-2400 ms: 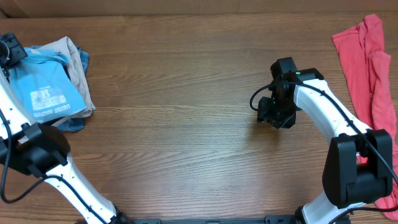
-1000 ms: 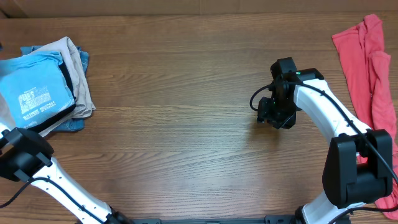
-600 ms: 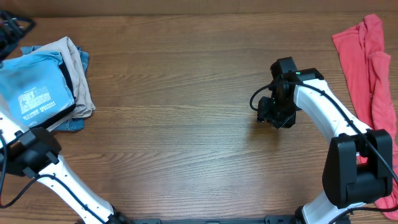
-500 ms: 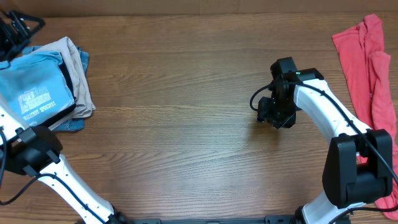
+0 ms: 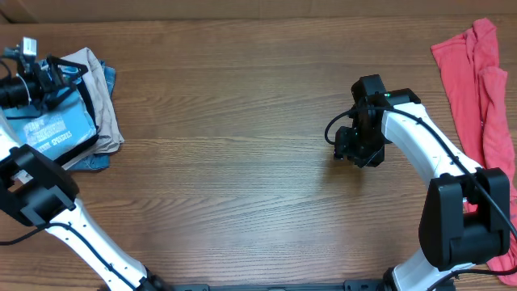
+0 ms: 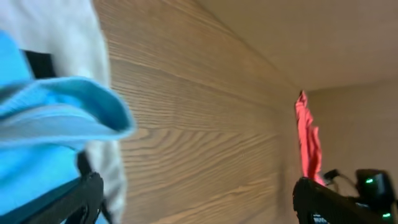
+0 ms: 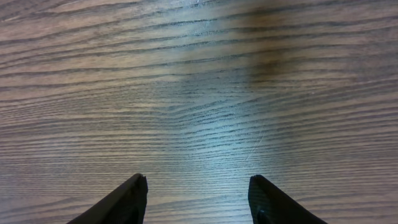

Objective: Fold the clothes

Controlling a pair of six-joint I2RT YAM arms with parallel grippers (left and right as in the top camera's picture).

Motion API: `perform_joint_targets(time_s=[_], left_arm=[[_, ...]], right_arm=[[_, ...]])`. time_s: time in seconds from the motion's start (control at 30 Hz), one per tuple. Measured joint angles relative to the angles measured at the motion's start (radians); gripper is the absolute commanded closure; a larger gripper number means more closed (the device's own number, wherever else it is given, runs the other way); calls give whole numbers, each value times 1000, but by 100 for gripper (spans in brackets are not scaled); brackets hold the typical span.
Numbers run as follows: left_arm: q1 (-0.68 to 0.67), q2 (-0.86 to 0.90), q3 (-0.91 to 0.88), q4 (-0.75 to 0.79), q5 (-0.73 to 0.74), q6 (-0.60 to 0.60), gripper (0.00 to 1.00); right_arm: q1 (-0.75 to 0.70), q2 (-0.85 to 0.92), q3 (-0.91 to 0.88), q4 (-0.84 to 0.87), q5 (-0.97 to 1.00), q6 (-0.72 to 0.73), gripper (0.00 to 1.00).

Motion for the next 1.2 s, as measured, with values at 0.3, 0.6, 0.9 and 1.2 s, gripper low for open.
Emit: perform_joint_targets(time_s=[0.3, 0.6, 0.9, 1.2], left_arm=[[34, 0, -195, 246, 49, 110, 0], [31, -2, -230, 312, 66, 122, 0], [-2, -36, -324, 358, -33, 187, 0], [-53, -102, -443, 514, -267, 181, 0]], right_arm=[[0, 0, 0, -1, 0, -1, 44], [0, 0, 0, -1, 0, -3, 44], [0, 0, 0, -4, 0, -3, 44], [0, 0, 0, -8, 0, -3, 43]])
